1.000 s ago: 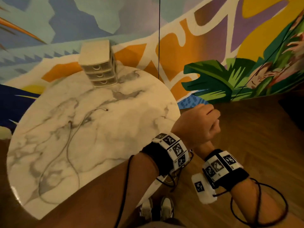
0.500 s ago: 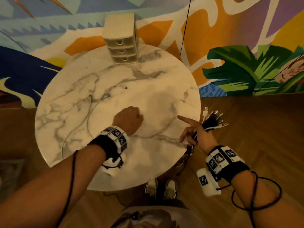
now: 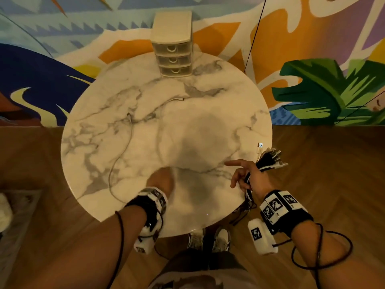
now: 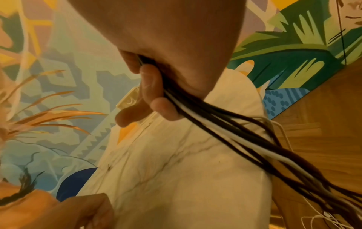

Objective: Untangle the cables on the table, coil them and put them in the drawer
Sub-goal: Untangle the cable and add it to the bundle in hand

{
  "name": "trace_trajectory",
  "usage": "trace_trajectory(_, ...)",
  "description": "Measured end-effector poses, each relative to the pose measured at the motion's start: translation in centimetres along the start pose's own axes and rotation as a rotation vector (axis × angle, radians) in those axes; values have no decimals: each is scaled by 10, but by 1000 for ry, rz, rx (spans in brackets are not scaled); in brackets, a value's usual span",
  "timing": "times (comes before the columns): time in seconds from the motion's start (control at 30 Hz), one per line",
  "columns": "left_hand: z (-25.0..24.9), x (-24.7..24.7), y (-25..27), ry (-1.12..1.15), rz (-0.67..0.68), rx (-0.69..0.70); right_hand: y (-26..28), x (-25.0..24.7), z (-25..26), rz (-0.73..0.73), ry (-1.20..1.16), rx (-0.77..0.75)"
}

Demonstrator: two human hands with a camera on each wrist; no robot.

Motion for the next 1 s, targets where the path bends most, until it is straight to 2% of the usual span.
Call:
trace_trajectory(0.07,-26,11,27,-134,56,288,1,-1,-2,-12,12,0)
trace_trajectory(0.1,-36,12,37,-202,58,387,2,-3,-3,-19,21,1)
trace_trajectory(0.13,-41,11,40,-236,44,416,3,-6,-4,-31,25,5)
trace_trajectory(0.17,-44,3,35,-204,22,379,5,-9,-5,-41,28,11)
trace_trajectory(0.3,-52,-38,-26,63,-26,75,11,-20,-10,-81,56,24)
trace_trajectory(0.4,-58,-48,-59,192,39,-135,13,-21,-12,-107,57,27)
trace_trajectory(0.47,-62,-44,-64,212,66,-186,12,-21,-13,-121,58,27)
trace_trajectory(0.53,-70,-35,-54,134,91,-119,9,-21,-13,-137,67,40)
trace_trajectory(0.63,-83,-10,-15,-96,119,91,0,-20,-15,-179,58,69)
trace_trajectory(0.7,-84,2,11,-189,154,176,-6,-22,-18,-200,46,89)
trace_trajectory(0.77,-87,1,22,-188,187,212,-10,-24,-21,-218,35,100)
trace_trajectory(0.83,-104,-12,18,-160,131,260,-12,-28,-23,-254,14,109)
trace_trajectory(0.9,-133,-23,9,-107,50,342,-11,-32,-26,-300,-3,117)
trace_trajectory(1.0,-183,-15,3,-127,49,503,-7,-41,-34,-360,-25,110)
Point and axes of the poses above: each hand's wrist, its own y-axis away from the middle knuckle, its own x-axis out of the palm, z = x × y, the point moved 5 cm from there along -y, towards the middle knuckle, and after that the axes turned 13 degrees about -x, right-handed, at the moved point
